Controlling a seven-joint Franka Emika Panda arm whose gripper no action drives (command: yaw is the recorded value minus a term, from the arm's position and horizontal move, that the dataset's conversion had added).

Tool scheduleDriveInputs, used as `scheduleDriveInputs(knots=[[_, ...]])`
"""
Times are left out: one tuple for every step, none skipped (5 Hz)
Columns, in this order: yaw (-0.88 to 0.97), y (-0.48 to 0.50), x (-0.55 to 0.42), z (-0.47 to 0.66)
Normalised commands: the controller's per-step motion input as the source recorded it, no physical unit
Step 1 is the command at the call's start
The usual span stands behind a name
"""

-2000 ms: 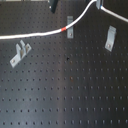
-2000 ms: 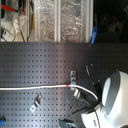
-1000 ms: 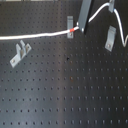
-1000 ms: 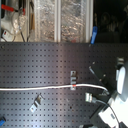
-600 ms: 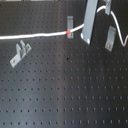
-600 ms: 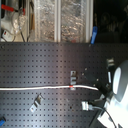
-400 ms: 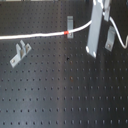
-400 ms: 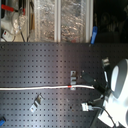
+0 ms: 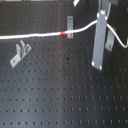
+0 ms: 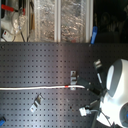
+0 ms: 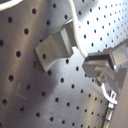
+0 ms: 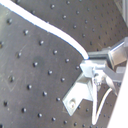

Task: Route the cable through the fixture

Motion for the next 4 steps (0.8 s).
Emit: scheduleDriveInputs(knots=[[-0.59, 0.151, 0.015, 0.13], [-0.53, 0.214, 0.101, 0.04], [-0.47, 0.080, 0.019, 0.10], [-0.45, -0.002, -0.001, 0.38]])
